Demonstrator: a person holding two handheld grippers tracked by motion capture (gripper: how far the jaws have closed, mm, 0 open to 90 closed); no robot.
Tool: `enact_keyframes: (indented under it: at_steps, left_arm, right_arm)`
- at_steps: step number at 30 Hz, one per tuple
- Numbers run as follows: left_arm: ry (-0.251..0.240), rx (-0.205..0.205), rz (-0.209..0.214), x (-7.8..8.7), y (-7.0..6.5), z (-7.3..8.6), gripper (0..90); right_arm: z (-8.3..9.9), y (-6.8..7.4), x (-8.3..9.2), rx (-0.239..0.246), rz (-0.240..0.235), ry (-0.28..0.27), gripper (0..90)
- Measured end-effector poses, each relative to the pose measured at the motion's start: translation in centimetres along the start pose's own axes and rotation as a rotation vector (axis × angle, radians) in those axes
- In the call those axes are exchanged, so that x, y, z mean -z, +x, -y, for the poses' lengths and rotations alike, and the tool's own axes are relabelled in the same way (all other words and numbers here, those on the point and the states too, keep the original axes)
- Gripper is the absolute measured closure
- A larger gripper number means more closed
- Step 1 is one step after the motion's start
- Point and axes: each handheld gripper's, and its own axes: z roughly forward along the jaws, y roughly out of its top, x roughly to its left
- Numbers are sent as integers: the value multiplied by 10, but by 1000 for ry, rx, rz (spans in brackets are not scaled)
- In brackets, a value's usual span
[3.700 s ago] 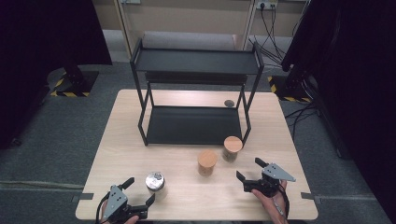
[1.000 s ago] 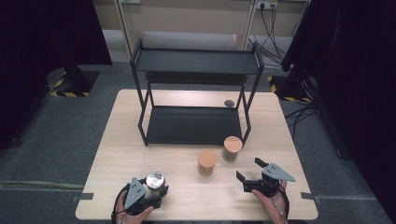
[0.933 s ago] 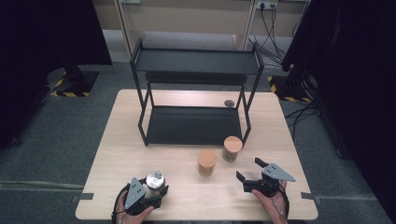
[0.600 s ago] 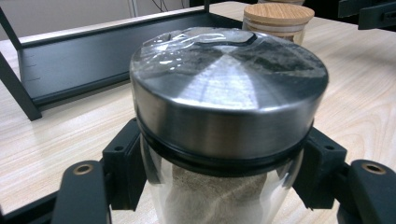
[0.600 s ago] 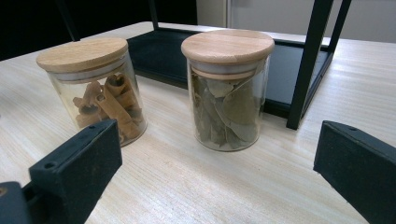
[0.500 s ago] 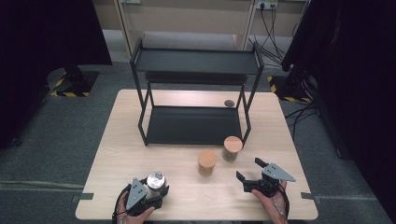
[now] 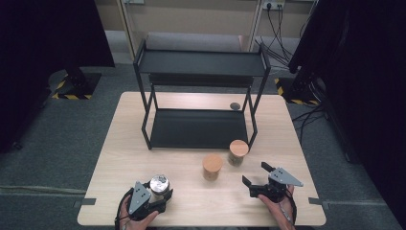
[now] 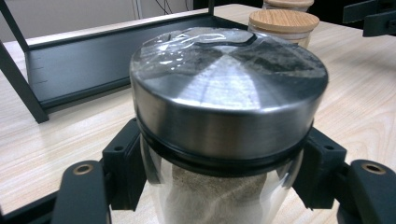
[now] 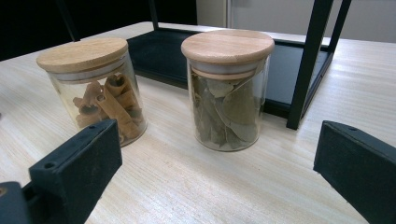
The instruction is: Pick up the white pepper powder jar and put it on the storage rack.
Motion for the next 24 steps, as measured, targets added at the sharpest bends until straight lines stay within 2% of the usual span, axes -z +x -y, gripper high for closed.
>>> enact_keyframes:
  at_steps: [24]
  left_arm:
    - [1, 13, -14, -6, 7, -14, 309]
  right_arm:
    - [0, 0, 0, 3, -2, 0, 11]
